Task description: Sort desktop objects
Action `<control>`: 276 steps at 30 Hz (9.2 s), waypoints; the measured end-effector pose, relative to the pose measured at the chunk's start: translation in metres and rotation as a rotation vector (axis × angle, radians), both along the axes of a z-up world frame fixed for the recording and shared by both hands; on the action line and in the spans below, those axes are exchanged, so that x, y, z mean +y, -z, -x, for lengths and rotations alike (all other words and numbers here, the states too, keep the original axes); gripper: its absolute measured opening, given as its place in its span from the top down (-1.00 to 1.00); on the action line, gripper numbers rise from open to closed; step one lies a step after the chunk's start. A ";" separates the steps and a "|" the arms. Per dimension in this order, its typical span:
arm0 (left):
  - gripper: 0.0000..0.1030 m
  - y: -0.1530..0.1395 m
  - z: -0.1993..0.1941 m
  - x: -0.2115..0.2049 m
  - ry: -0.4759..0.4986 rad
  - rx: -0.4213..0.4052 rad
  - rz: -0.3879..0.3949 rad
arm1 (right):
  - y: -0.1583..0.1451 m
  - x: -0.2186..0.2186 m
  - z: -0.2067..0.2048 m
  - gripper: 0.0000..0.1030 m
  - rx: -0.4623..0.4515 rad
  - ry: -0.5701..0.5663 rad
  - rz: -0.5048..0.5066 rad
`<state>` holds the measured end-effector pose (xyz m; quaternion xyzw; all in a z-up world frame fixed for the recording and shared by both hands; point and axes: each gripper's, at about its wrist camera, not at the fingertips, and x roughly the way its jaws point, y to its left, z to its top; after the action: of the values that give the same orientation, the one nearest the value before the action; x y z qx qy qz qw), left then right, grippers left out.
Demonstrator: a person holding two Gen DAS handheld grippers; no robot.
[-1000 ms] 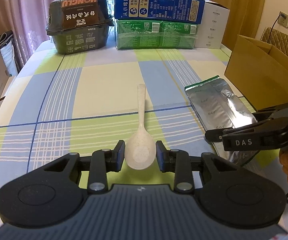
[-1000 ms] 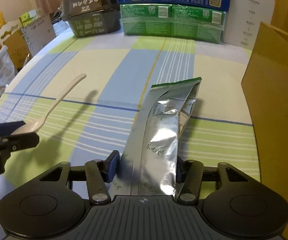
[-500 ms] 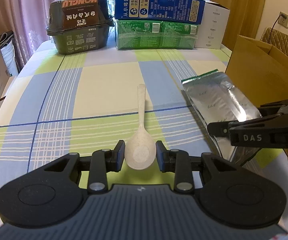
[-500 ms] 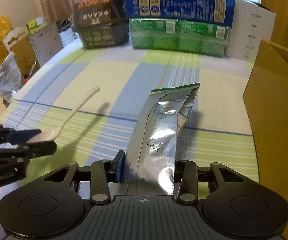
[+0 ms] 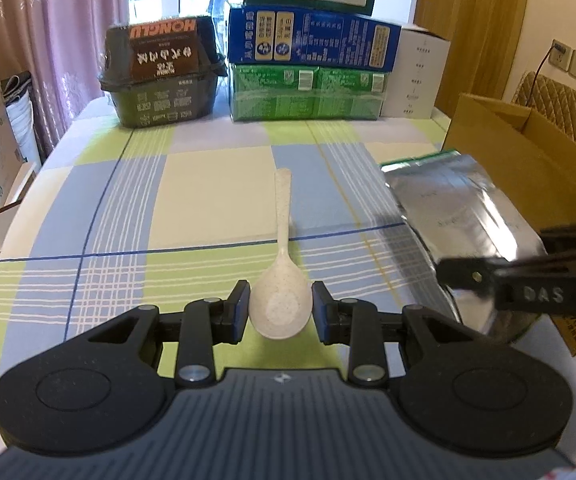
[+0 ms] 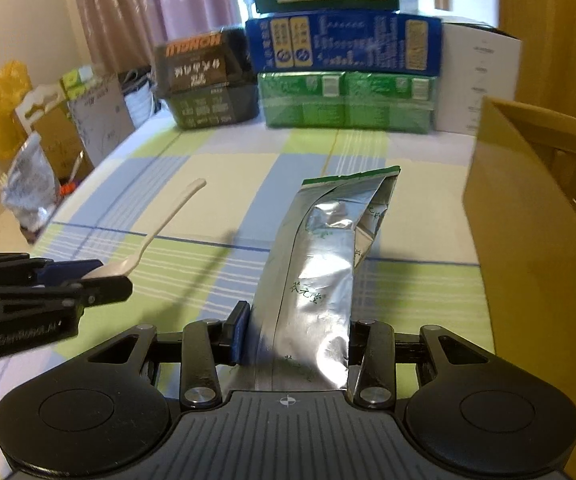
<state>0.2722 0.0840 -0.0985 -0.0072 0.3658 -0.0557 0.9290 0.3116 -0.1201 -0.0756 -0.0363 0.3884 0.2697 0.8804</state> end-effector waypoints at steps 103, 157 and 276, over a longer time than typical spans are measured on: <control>0.47 -0.115 0.122 -0.275 0.196 -0.074 0.075 | -0.122 -0.297 0.109 0.27 -0.137 0.219 0.035; 0.47 -0.092 0.000 -0.302 0.163 -0.012 0.112 | -0.114 -0.272 -0.005 0.27 -0.089 0.091 0.115; -0.97 -0.120 0.210 -0.265 -0.019 -0.061 0.049 | -0.153 -0.293 0.207 -0.96 -0.106 0.267 0.019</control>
<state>0.0620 -0.1810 0.0220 -0.0321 0.3358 -0.0559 0.9397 0.1050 -0.4134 0.0772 -0.0069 0.3452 0.1442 0.9273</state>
